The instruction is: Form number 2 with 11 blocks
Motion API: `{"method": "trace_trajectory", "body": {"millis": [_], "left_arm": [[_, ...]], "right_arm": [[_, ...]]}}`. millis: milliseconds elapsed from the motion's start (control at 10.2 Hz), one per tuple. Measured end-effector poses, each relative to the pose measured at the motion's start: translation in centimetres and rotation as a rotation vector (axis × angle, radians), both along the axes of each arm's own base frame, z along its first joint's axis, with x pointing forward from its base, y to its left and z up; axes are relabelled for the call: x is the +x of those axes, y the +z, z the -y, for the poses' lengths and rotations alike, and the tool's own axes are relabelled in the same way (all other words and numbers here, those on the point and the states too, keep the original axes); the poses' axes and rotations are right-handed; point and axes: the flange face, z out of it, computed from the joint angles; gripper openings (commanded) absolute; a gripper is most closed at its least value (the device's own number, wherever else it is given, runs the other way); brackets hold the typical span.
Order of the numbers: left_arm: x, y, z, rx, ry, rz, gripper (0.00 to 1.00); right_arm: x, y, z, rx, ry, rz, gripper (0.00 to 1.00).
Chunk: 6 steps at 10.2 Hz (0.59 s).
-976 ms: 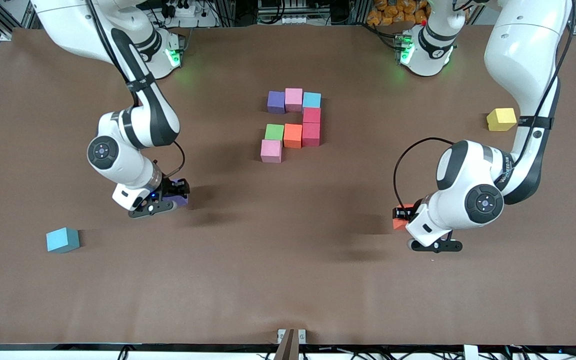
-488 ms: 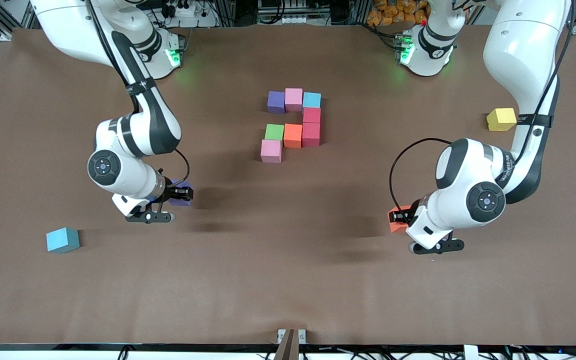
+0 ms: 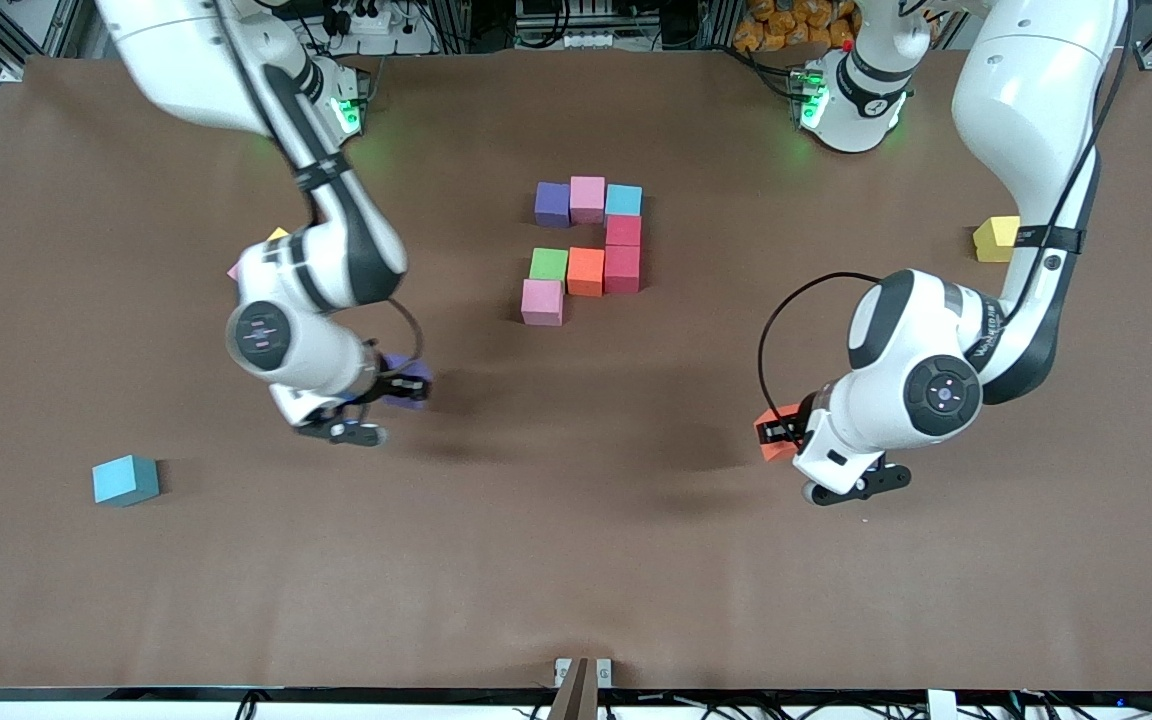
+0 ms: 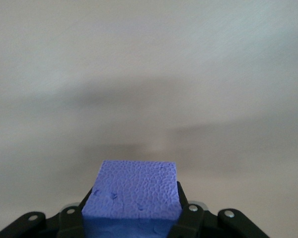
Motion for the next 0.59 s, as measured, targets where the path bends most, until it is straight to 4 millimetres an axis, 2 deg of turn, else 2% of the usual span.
{"method": "trace_trajectory", "body": {"millis": [98, 390, 586], "left_arm": [[-0.2, 0.1, 0.7, 0.0, 0.021, -0.001, 0.0], [-0.3, 0.1, 1.1, 0.002, 0.045, 0.001, 0.0], [-0.2, 0.1, 1.0, 0.003, 0.049, 0.001, 0.0]], "right_arm": [[-0.9, -0.7, -2.4, 0.009, -0.018, -0.014, 0.28], [-1.8, -2.3, -5.8, 0.042, -0.021, -0.026, 0.28], [-2.5, -3.1, -9.2, 0.038, -0.012, -0.024, 0.27]]}}
